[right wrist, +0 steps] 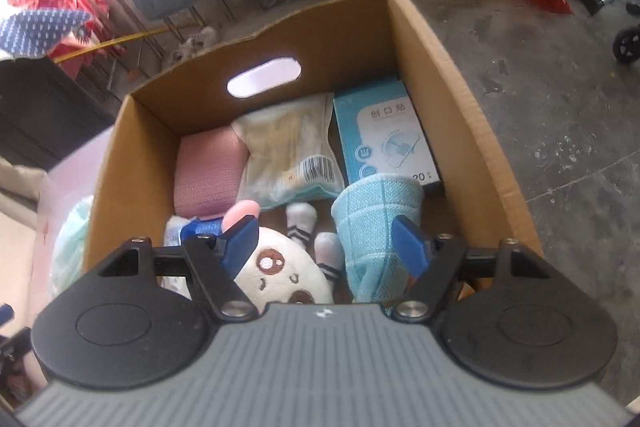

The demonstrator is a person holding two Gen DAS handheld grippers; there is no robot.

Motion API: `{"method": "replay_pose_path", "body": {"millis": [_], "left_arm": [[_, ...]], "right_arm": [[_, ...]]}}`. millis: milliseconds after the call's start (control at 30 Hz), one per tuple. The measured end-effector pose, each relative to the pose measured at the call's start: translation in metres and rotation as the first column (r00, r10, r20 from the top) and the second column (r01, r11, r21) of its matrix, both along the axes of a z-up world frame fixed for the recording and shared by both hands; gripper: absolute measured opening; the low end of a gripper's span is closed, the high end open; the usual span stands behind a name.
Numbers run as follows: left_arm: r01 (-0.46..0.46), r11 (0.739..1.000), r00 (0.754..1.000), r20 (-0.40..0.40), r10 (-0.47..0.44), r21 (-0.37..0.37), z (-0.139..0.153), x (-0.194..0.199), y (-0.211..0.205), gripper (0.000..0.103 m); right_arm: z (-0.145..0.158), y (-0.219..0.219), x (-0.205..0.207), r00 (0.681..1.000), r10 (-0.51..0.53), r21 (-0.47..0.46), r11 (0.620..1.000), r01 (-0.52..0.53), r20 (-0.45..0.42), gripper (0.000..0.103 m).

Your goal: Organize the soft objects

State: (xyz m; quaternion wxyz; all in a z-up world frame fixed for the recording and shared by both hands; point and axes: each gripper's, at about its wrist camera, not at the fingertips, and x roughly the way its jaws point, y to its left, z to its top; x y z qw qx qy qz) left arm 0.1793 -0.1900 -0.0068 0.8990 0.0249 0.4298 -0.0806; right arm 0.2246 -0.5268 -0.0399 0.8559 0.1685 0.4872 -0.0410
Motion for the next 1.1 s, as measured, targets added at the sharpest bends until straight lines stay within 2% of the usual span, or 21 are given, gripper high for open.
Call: {"method": "replay_pose_path", "body": {"millis": [133,300,467,633,733,833,933,1100], "left_arm": [[0.001,1.000,1.000,0.003,-0.001,0.002,0.000,-0.001,0.000,0.103],[-0.009,1.000,1.000,0.008,0.009,0.001,0.002,-0.001,0.003,0.103],[-0.017,1.000,1.000,-0.001,0.017,-0.005,0.003,-0.001,0.006,0.103],[-0.018,1.000,1.000,0.002,0.018,0.000,0.006,-0.006,0.008,0.103],[-0.018,1.000,1.000,0.008,0.018,0.000,0.008,-0.008,0.008,0.103],[-0.019,1.000,1.000,0.015,0.019,-0.007,0.011,-0.011,0.009,0.103],[-0.020,1.000,1.000,0.017,0.020,-0.015,0.012,-0.015,0.010,0.103],[-0.017,1.000,1.000,0.021,0.017,-0.007,0.015,-0.021,0.009,0.103]], "right_arm": [[-0.014,0.016,0.010,0.999,-0.001,-0.111,0.994,-0.004,-0.047,0.071],[-0.019,0.015,0.013,0.997,-0.007,-0.126,0.992,-0.003,-0.080,0.070],[-0.030,-0.006,0.013,0.994,-0.063,0.042,0.997,0.067,-0.089,0.069],[-0.034,-0.024,0.000,0.992,-0.097,0.210,0.971,0.113,-0.085,0.069],[-0.010,-0.025,-0.015,0.995,-0.095,0.213,0.972,0.098,-0.022,0.069],[0.014,-0.017,-0.034,1.000,-0.028,0.225,0.974,0.027,0.000,0.069],[0.014,-0.005,-0.047,0.997,0.037,0.233,0.972,-0.021,-0.064,0.069],[-0.014,0.007,-0.055,0.980,0.070,0.199,0.979,-0.032,-0.187,0.070]]}}
